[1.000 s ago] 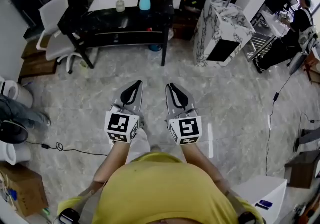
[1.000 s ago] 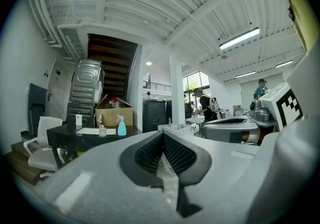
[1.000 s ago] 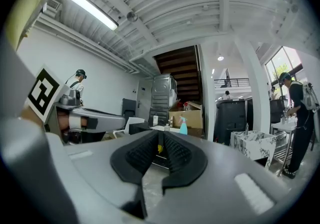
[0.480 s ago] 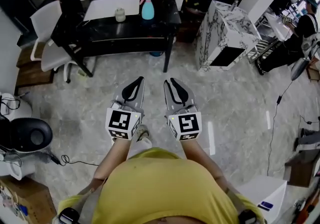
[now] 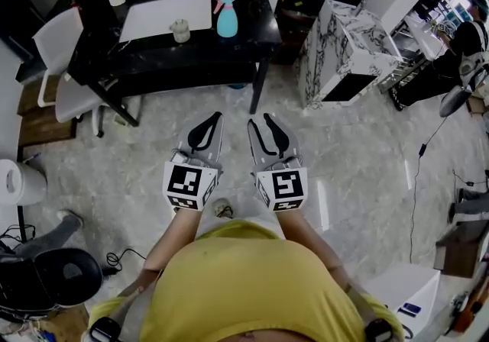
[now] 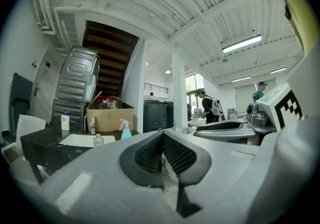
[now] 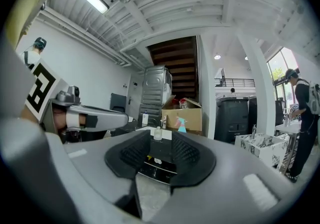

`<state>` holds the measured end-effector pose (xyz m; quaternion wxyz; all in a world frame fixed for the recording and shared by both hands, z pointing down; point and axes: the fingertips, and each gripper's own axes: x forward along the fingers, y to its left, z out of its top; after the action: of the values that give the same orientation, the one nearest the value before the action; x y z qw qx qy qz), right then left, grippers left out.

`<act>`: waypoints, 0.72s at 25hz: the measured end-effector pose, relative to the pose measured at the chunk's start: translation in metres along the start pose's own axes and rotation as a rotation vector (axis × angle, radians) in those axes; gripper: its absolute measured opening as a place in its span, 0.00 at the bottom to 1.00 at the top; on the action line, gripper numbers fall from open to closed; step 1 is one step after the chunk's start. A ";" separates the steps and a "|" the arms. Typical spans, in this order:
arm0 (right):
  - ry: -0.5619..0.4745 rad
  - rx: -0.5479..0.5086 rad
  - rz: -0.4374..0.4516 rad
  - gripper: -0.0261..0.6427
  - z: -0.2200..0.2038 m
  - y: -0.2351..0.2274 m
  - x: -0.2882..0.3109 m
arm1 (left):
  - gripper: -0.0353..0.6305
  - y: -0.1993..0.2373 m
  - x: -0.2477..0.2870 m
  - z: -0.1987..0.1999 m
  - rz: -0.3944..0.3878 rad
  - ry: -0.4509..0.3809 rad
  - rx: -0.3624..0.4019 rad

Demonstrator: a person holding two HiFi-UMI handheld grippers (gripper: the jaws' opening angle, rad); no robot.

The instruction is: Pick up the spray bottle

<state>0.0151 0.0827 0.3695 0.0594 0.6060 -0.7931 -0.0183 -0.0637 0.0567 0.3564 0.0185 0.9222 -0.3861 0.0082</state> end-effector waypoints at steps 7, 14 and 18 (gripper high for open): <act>0.014 0.002 -0.003 0.27 -0.005 -0.015 0.046 | 0.06 0.031 0.032 -0.005 0.002 0.001 -0.019; 0.003 -0.001 0.025 0.29 -0.010 -0.047 0.119 | 0.06 0.071 0.092 -0.008 0.019 -0.012 -0.014; 0.010 -0.003 0.060 0.30 -0.012 -0.074 0.176 | 0.06 0.100 0.140 -0.005 0.044 -0.013 -0.009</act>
<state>0.0425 -0.1057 0.3861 0.0648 0.5818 -0.8106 -0.0149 -0.0369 -0.1131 0.3683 0.0202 0.9135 -0.4064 0.0010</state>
